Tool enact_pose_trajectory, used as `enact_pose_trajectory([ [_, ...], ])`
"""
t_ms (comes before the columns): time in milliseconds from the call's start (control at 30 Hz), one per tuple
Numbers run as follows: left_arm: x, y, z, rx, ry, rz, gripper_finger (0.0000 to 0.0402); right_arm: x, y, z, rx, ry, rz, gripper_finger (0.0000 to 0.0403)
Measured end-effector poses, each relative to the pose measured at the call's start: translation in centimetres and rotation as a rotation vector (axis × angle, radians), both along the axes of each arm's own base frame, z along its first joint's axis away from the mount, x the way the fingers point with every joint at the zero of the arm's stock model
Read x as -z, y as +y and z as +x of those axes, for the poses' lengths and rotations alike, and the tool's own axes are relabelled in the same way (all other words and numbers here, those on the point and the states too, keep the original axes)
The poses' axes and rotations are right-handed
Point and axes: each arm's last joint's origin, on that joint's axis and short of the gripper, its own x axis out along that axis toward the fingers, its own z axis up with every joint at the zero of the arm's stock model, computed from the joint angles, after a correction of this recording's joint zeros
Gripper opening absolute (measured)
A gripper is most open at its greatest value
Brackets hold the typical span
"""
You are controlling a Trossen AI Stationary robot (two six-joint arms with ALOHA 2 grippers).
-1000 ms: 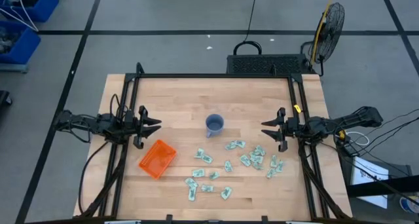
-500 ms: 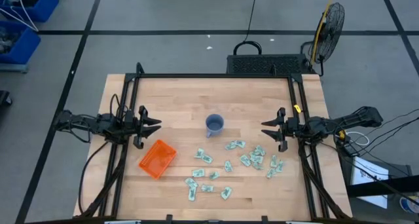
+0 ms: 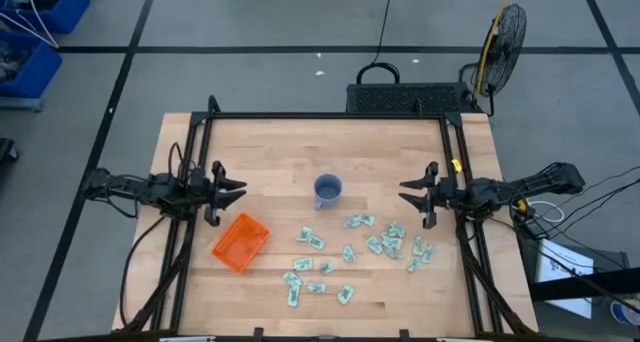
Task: Pick and place Stevia / Truvia into bins
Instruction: Put the green stevia packet into the orange basket
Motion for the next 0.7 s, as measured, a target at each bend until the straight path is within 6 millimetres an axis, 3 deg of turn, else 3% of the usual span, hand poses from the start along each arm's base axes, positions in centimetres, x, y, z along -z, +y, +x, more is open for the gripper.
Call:
enact_pose_trajectory([
  [233, -0.8, 0.0, -0.2, -0.043, 0.011, 0.259, 0.0115, -0.1, 0.0, 0.0, 0.004, -0.005, -0.037, 0.0130],
  [500, -6.7, 0.3, -1.0, -0.075, 0.173, 0.409, 0.0115, -0.8, 0.0, -0.1, 0.015, -0.069, -0.089, 0.0130],
  [700, -10.3, -0.2, 2.3, -0.078, 0.409, 0.507, 0.0115, -1.0, 0.0, -0.1, 0.020, -0.082, -0.096, 0.0130],
])
